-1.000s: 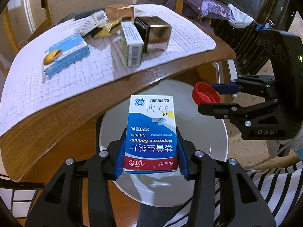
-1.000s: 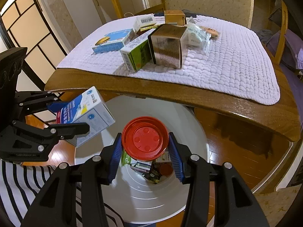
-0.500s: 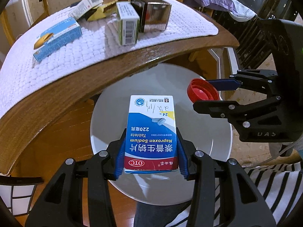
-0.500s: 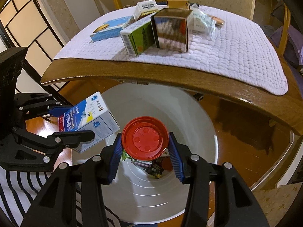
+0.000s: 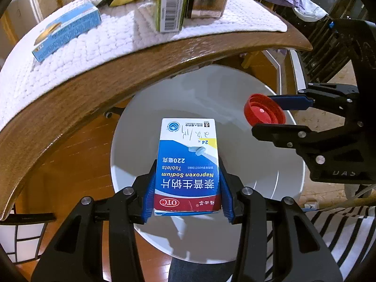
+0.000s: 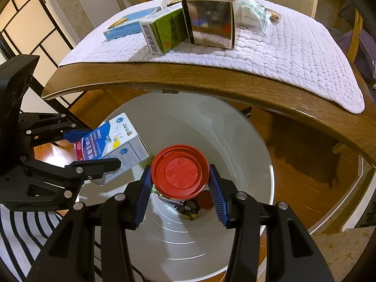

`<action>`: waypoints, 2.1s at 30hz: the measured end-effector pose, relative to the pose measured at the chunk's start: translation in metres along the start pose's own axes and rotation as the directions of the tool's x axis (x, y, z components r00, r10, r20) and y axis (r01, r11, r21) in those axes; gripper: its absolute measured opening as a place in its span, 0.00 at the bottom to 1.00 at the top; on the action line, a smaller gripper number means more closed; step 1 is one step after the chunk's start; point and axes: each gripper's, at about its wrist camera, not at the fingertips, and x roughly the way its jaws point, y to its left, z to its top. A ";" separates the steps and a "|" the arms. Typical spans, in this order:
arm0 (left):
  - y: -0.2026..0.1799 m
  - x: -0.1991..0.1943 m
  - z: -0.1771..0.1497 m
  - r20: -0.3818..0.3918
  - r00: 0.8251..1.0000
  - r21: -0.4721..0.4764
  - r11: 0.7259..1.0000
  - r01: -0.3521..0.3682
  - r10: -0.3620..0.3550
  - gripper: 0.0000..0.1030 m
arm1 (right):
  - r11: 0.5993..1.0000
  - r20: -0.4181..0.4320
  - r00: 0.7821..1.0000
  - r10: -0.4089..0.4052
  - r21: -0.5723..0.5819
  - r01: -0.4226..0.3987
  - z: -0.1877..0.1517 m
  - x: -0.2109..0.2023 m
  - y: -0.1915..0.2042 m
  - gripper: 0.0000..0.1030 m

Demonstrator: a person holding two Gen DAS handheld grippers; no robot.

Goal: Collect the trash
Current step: 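Carry the Naproxen box with the left gripper while the right gripper carries the red cap over the bin, then open both grippers to drop the box and cap into the white bin, then grasp the blue cartoon Cefdinir box with the left gripper while the right gripper grasps the Lancome box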

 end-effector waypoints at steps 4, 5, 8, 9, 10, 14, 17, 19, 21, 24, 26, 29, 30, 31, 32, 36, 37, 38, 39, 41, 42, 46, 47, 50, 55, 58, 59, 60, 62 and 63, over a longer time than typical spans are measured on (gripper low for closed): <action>0.000 0.007 -0.004 -0.012 1.000 0.000 1.000 -0.006 0.006 0.46 | 1.000 -0.008 1.000 -0.004 0.003 0.004 -0.002 0.006 -0.003 0.45; 0.000 0.008 -0.004 -0.013 1.000 0.001 1.000 -0.007 0.007 0.46 | 1.000 -0.009 1.000 -0.004 0.003 0.004 -0.003 0.006 -0.004 0.45; -0.002 0.013 -0.003 -0.021 1.000 -0.001 1.000 -0.009 0.009 0.46 | 1.000 -0.019 1.000 -0.007 0.002 0.007 -0.004 0.009 -0.003 0.45; -0.002 0.014 -0.003 -0.023 1.000 -0.002 1.000 -0.009 0.009 0.46 | 1.000 -0.023 1.000 -0.008 0.002 0.008 -0.004 0.011 -0.003 0.45; -0.002 0.016 -0.003 -0.026 1.000 -0.003 1.000 -0.010 0.009 0.46 | 1.000 -0.026 1.000 -0.008 0.002 0.008 -0.004 0.011 -0.004 0.45; -0.005 0.022 -0.002 -0.036 0.999 -0.006 1.000 -0.014 0.013 0.46 | 1.000 -0.036 0.999 -0.015 0.001 0.015 -0.003 0.018 0.000 0.45; -0.008 0.027 -0.004 -0.043 0.999 0.002 1.000 -0.024 0.024 0.46 | 1.000 -0.035 0.999 -0.023 0.005 0.023 -0.003 0.021 -0.002 0.46; -0.008 0.029 -0.003 -0.045 0.998 0.003 0.999 -0.046 0.046 0.48 | 0.999 -0.033 0.999 -0.032 0.022 0.032 -0.002 0.022 -0.004 0.57; -0.006 0.030 -0.001 -0.043 0.998 -0.006 0.999 -0.039 0.038 0.55 | 0.999 -0.024 0.999 -0.027 0.030 0.028 0.000 0.021 -0.006 0.67; 0.003 0.026 -0.004 -0.037 0.998 -0.008 0.999 -0.041 0.040 0.58 | 0.999 -0.021 0.999 -0.034 0.029 0.035 0.001 0.020 -0.008 0.67; 0.004 0.024 -0.003 -0.034 0.998 -0.011 0.999 -0.045 0.045 0.58 | 0.999 -0.013 0.999 -0.042 0.026 0.042 0.003 0.017 -0.009 0.67; 0.008 0.017 0.001 -0.018 0.999 -0.019 0.999 -0.047 0.046 0.58 | 0.999 0.011 0.999 -0.046 0.027 0.045 0.007 0.009 -0.008 0.67; 0.008 0.014 0.001 -0.011 0.999 -0.023 0.999 -0.049 0.049 0.58 | 0.998 0.029 0.998 -0.051 0.028 0.050 0.009 0.003 -0.008 0.67; 0.010 0.007 0.003 0.002 0.999 -0.034 0.998 -0.052 0.052 0.58 | 0.998 0.042 0.998 -0.055 0.029 0.053 0.010 -0.001 -0.010 0.67; 0.011 0.003 0.004 0.011 0.999 -0.042 0.998 -0.050 0.050 0.58 | 0.998 0.058 0.997 -0.059 0.030 0.057 0.012 -0.005 -0.011 0.67; 0.020 -0.027 0.013 0.084 0.996 -0.081 0.996 -0.028 0.035 0.58 | 0.996 0.143 0.986 -0.087 0.031 0.084 0.028 -0.034 -0.012 0.67; 0.025 -0.036 0.016 0.100 0.995 -0.094 0.996 0.001 0.009 0.59 | 0.995 0.164 0.982 -0.096 0.033 0.091 0.032 -0.040 -0.013 0.67; 0.024 -0.041 0.017 0.107 0.994 -0.108 0.994 0.023 -0.011 0.59 | 0.995 0.178 0.979 -0.100 0.035 0.096 0.036 -0.043 -0.014 0.67; 0.030 -0.045 0.019 0.114 0.993 -0.127 0.991 0.046 -0.031 0.59 | 0.994 0.194 0.975 -0.105 0.035 0.100 0.040 -0.047 -0.016 0.67; 0.037 -0.055 0.023 0.141 0.990 -0.162 0.987 0.012 0.012 0.70 | 0.993 0.216 0.970 -0.115 0.036 0.109 0.050 -0.052 -0.018 0.67; 0.039 -0.060 0.027 0.153 0.988 -0.169 0.985 0.018 0.008 0.70 | 0.993 0.221 0.968 -0.115 0.036 0.110 0.052 -0.052 -0.019 0.67; 0.054 -0.082 0.043 0.221 0.972 -0.192 0.981 -0.035 0.078 0.84 | 0.993 0.243 0.963 -0.119 0.050 0.110 0.066 -0.055 -0.026 0.68; 0.059 -0.086 0.050 0.235 0.965 -0.199 0.977 -0.071 0.118 0.90 | 0.992 0.244 0.962 -0.124 0.054 0.114 0.069 -0.054 -0.026 0.69; 0.075 -0.084 0.065 0.246 0.942 -0.244 0.955 -0.170 0.230 0.93 | 0.990 0.257 0.957 -0.137 0.065 0.124 0.082 -0.052 -0.029 0.74; 0.105 -0.069 0.093 0.212 0.936 -0.315 0.927 -0.205 0.279 0.95 | 0.989 0.268 0.953 -0.141 0.070 0.127 0.096 -0.044 -0.025 0.76; 0.117 -0.060 0.106 0.192 0.940 -0.342 0.917 -0.206 0.283 0.95 | 0.989 0.271 0.952 -0.145 0.074 0.130 0.102 -0.038 -0.025 0.76; 0.120 -0.056 0.110 0.183 0.939 -0.350 0.912 -0.215 0.292 0.95 | 0.989 0.272 0.951 -0.146 0.077 0.130 0.104 -0.036 -0.025 0.76; 0.119 -0.052 0.113 0.178 0.939 -0.355 0.909 -0.219 0.295 0.95 | 0.988 0.272 0.951 -0.146 0.080 0.129 0.106 -0.034 -0.025 0.76; 0.122 -0.044 0.120 0.164 0.943 -0.367 0.905 -0.215 0.290 0.95 | 0.988 0.272 0.950 -0.151 0.081 0.134 0.110 -0.031 -0.025 0.76; 0.123 -0.043 0.122 0.161 0.944 -0.369 0.905 -0.211 0.286 0.95 | 0.987 0.271 0.950 -0.156 0.080 0.139 0.112 -0.029 -0.025 0.76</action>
